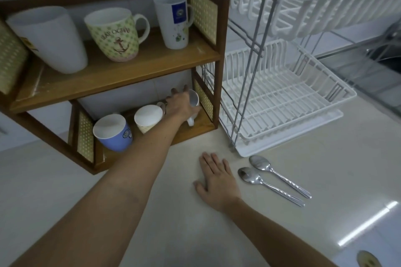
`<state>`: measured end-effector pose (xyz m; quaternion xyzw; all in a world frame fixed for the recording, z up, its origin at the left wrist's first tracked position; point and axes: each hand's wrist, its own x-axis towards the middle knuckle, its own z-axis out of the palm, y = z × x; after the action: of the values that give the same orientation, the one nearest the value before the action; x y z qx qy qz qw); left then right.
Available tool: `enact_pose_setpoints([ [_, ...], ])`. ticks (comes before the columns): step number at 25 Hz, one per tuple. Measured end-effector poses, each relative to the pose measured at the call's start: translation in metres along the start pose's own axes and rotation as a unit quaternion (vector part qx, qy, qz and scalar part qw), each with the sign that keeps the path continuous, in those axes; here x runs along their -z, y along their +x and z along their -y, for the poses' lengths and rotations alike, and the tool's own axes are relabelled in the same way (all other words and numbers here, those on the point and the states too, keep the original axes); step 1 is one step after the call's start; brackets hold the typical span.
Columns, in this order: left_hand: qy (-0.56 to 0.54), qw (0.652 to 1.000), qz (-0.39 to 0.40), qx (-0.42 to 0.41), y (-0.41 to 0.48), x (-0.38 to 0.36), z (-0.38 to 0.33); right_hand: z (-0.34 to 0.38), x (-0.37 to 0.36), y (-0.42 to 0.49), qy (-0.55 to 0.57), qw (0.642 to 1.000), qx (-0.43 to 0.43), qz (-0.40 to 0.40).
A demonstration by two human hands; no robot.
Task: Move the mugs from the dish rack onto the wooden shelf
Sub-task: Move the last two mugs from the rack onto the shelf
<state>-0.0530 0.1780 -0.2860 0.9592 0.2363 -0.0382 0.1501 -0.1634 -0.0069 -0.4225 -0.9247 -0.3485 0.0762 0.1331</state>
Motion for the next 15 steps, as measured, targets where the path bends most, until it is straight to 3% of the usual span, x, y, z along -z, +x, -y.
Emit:
enact_pose_setpoints([
  [8, 0.044, 0.998, 0.054, 0.010, 0.011, 0.001, -0.004, -0.001, -0.003, 0.000, 0.000, 1.000, 0.006, -0.013],
  [15, 0.052, 0.998, 0.021, -0.024, 0.006, -0.013, 0.013, 0.000, -0.004, 0.001, -0.002, 1.000, 0.006, -0.014],
])
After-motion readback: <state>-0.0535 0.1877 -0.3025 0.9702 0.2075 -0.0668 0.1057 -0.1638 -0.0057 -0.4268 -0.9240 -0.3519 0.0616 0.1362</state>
